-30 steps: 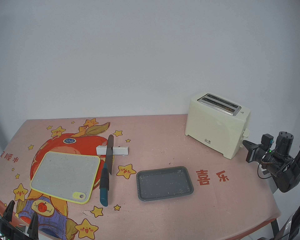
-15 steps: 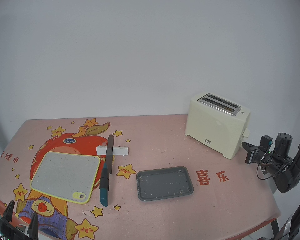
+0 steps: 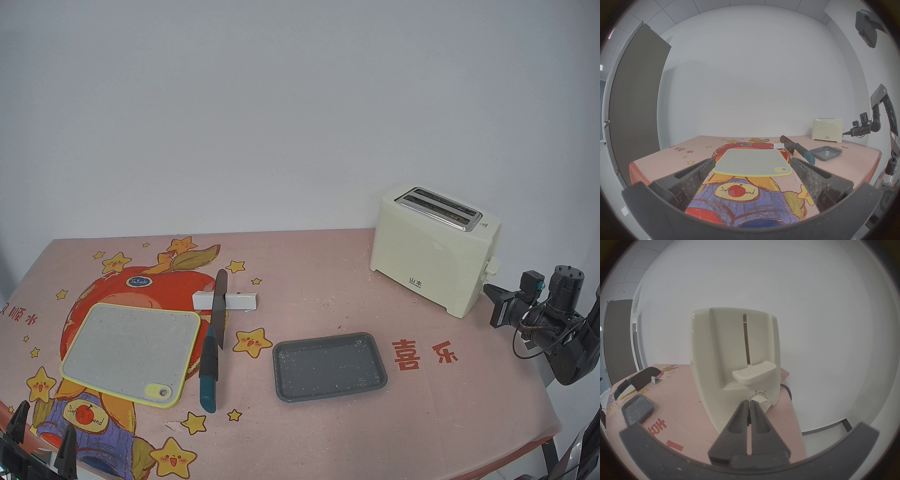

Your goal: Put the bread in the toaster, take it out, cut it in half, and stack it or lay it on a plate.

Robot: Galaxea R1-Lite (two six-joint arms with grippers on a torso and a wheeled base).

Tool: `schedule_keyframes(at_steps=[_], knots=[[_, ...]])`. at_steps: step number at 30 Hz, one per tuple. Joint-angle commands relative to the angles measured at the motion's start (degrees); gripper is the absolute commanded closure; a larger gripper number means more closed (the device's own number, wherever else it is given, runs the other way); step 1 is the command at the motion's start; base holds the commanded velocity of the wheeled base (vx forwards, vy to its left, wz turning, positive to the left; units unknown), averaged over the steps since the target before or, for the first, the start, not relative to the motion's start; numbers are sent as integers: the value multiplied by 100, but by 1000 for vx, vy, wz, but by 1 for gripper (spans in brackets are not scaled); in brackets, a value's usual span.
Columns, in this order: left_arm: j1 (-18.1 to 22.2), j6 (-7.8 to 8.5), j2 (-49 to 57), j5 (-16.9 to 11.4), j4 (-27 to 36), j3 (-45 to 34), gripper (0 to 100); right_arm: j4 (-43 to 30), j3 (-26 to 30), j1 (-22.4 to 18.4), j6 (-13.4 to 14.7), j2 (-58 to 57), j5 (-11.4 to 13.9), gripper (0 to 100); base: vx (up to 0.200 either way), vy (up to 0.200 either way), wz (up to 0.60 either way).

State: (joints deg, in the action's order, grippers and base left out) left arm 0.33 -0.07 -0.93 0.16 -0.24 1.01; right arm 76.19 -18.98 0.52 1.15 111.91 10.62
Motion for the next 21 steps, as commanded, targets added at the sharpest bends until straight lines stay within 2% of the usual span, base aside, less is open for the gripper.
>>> schedule_keyframes(at_steps=[1,21], knots=[[2,-1,75,2,-2,-101,0,10,0,9,0,103,2,100,0,0,0],[2,-1,75,2,-2,-101,0,124,35,-17,0,156,-7,100,0,0,0]])
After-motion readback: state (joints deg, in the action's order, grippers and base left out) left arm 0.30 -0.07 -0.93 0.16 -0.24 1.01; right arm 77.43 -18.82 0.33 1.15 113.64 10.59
